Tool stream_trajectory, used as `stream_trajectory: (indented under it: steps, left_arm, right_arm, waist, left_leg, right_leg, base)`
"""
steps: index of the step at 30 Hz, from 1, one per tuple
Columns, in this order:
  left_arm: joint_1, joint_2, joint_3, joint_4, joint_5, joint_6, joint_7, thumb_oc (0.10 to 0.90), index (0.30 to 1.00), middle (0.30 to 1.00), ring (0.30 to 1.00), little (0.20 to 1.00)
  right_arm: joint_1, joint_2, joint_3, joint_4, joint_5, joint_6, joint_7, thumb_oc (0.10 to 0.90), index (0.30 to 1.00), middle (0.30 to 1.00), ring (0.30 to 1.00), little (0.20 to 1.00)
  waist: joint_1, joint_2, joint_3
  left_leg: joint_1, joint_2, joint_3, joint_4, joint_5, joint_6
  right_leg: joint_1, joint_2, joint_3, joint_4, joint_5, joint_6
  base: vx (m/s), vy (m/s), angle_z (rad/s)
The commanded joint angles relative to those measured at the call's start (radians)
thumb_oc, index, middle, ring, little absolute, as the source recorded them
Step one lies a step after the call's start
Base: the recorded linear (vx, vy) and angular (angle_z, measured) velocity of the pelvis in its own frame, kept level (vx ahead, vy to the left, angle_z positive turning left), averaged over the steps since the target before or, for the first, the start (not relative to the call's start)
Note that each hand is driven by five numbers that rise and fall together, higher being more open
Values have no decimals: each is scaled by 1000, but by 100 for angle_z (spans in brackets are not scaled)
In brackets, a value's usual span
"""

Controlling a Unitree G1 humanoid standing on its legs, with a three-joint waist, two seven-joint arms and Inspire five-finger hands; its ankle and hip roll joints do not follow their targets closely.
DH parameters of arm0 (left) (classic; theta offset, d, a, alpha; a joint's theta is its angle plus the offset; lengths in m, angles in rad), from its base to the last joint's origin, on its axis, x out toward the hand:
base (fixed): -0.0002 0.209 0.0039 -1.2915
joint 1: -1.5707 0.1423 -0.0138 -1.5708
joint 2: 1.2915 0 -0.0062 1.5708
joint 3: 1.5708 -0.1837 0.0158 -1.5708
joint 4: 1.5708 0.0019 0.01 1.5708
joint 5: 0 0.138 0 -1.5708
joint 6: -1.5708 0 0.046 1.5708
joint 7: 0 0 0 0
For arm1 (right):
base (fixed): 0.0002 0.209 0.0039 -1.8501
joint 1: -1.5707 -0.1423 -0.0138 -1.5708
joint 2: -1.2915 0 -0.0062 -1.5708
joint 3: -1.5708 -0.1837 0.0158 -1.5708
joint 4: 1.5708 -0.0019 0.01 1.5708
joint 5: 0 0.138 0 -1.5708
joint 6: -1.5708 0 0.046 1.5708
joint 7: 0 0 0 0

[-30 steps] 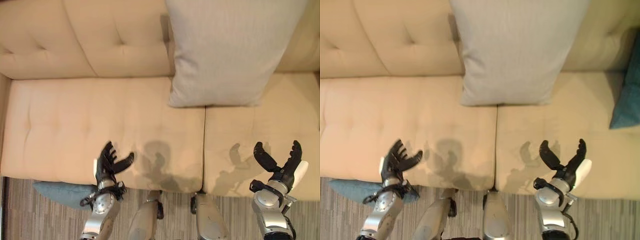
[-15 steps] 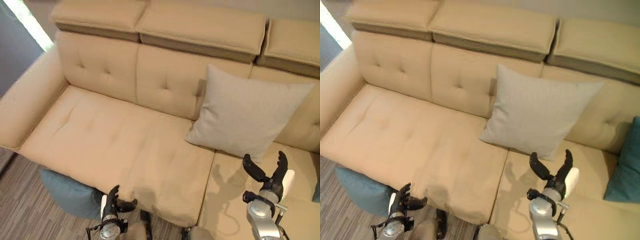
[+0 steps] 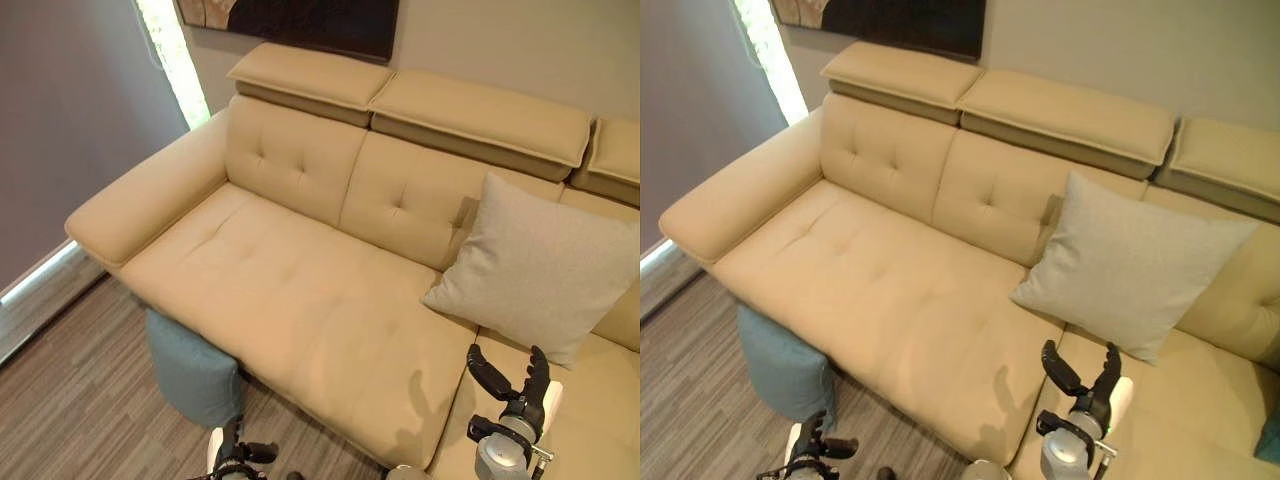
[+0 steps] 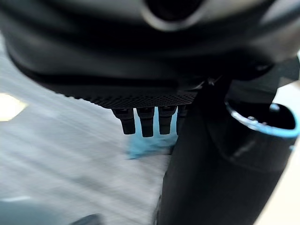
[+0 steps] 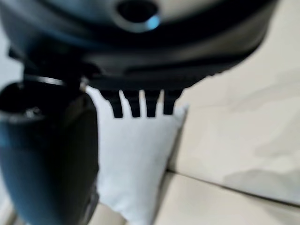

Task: Pick up all the scattered cushions and arrange them neatly on the sofa.

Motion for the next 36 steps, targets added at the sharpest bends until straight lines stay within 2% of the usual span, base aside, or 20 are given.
stream_trajectory:
  steps: [1,2,3,4,6,10,13,15,17,19,21,22,23,25,27,29,31,33,34,36]
  left_arm:
    - [-45,12,37,49,64,-22,62,800,900,900,900,900]
    - [-63,12,39,81,77,-20,67,800,900,900,900,900]
    - [-64,12,39,82,77,-21,67,800,900,900,900,900]
    - [-77,14,50,144,86,-15,75,800,900,900,900,900]
    - [-74,16,82,208,76,-8,75,800,900,900,900,900]
    - [-72,21,154,322,46,3,71,800,900,900,900,900]
    - [-78,24,194,379,36,10,66,800,900,900,900,900]
    - [-85,25,219,396,22,14,69,800,900,900,900,900]
    - [-90,20,241,413,-1,22,67,800,900,900,900,900]
    - [-99,11,254,409,-34,24,77,800,900,900,900,900]
    - [-96,3,261,409,-56,22,76,800,900,900,900,900]
    - [-108,-5,267,394,-102,10,80,800,900,900,900,900]
    - [-118,-6,259,382,-113,0,81,800,900,900,900,900]
    - [-123,-10,256,378,-118,-4,75,800,900,900,900,900]
    - [-120,-21,248,374,-113,-10,64,800,900,900,900,900]
    - [-102,-34,243,385,-88,-8,53,800,900,900,900,900]
    - [-89,-40,240,401,-64,-2,47,800,900,900,900,900]
    - [-85,-43,242,405,-55,0,48,800,900,900,900,900]
    - [-85,-43,242,405,-55,0,48,800,900,900,900,900]
    - [-88,-34,255,408,-53,0,46,800,900,900,900,900]
  right_arm:
    - [-79,-23,-57,-94,11,-72,-23,800,900,900,900,900]
    - [-67,-19,-67,-91,26,-80,-19,800,900,900,900,900]
    - [-68,-19,-67,-91,26,-80,-19,800,900,900,900,900]
    - [-52,-8,-71,-61,51,-92,-10,800,900,900,900,900]
    - [-55,-3,-62,-27,52,-101,6,800,900,900,900,900]
    - [-72,-1,-39,9,58,-101,42,800,900,900,900,900]
    - [-83,-7,-20,-6,59,-111,64,800,900,900,900,900]
    - [-85,-9,1,-23,59,-114,78,800,900,900,900,900]
    - [-88,-14,26,-23,67,-122,96,800,900,900,900,900]
    - [-87,-30,57,-43,67,-122,128,800,900,900,900,900]
    - [-87,-40,73,-48,59,-120,140,800,900,900,900,900]
    - [-88,-67,95,-70,34,-119,148,800,900,900,900,900]
    - [-100,-87,106,-64,16,-117,147,800,900,900,900,900]
    - [-107,-91,108,-62,14,-115,148,800,900,900,900,900]
    - [-105,-94,109,-71,19,-112,150,800,900,900,900,900]
    - [-82,-96,96,-86,10,-115,157,800,900,900,900,900]
    - [-66,-99,90,-92,-2,-121,163,800,900,900,900,900]
    - [-63,-101,90,-76,-4,-126,171,800,900,900,900,900]
    - [-63,-101,90,-75,-4,-127,171,800,900,900,900,900]
    - [-74,-103,104,-46,-6,-132,198,800,900,900,900,900]
  waist:
    - [-42,-9,54]
    - [-54,-5,60]
    - [-54,-8,59]
    - [-49,5,63]
    - [-23,23,41]
    - [30,17,-17]
    - [55,-14,-59]
    - [69,-37,-71]
    - [79,-55,-74]
    - [87,-51,-67]
    - [91,-47,-60]
    - [102,-41,-26]
    - [106,-41,-5]
    - [104,-42,7]
    - [90,-54,17]
    - [69,-59,-2]
    - [50,-52,-12]
    - [32,-35,-20]
    - [32,-35,-19]
    - [20,-9,-29]
  left_leg:
    - [204,-39,-26,-37,-205,18]
    - [181,-44,-52,-33,-190,23]
    - [179,-47,-52,-34,-187,24]
    - [136,-38,-68,-20,-159,34]
    - [96,-21,-62,-20,-128,40]
    - [43,-18,-61,-15,-95,38]
    - [-28,-33,-78,21,-77,31]
    - [-73,-34,-93,48,-67,21]
    - [-125,-28,-104,66,-32,2]
    - [-153,-5,-127,46,27,-19]
    - [-168,10,-139,23,61,-29]
    - [-216,21,-171,8,118,-48]
    - [-237,14,-183,15,126,-55]
    - [-251,8,-183,31,114,-55]
    - [-246,9,-118,115,47,-48]
    - [-194,40,-47,155,-21,-40]
    - [-111,83,10,147,-62,-38]
    - [-35,117,39,119,-67,-44]
    - [-34,117,39,119,-67,-45]
    - [40,113,38,72,-75,-59]
  right_leg:
    - [-235,89,339,-104,239,106]
    - [-225,106,434,-77,212,94]
    - [-228,103,435,-78,214,94]
    - [-182,106,477,18,122,44]
    - [-126,98,447,124,33,8]
    - [-4,100,429,172,-18,2]
    - [76,140,509,130,-9,23]
    - [128,182,577,24,-109,7]
    - [149,213,579,-62,-168,-24]
    - [148,250,573,-95,-195,-53]
    - [138,267,560,-103,-198,-65]
    - [125,288,538,-120,-195,-80]
    - [110,291,524,-113,-187,-85]
    - [97,288,511,-110,-182,-87]
    - [58,264,464,-113,-158,-89]
    - [40,230,407,-134,-140,-91]
    - [35,212,359,-140,-138,-91]
    - [35,202,322,-144,-139,-91]
    - [36,202,322,-145,-139,-91]
    - [35,200,275,-145,-137,-88]
  base:
    - [-517,92,75]
    - [-297,77,73]
    - [-401,88,67]
    - [-369,72,54]
    - [-358,60,76]
    - [-182,-64,8]
    - [-201,-194,18]
    - [-197,-254,5]
    - [-197,-259,15]
    - [-226,-264,40]
    - [-234,-202,30]
    - [-329,-201,19]
    - [-425,-240,29]
    - [-227,-92,55]
    - [-293,-112,62]
    - [-213,-88,74]
    - [-93,-20,64]
    - [-34,28,94]
    - [-3,68,104]
    - [2,90,94]
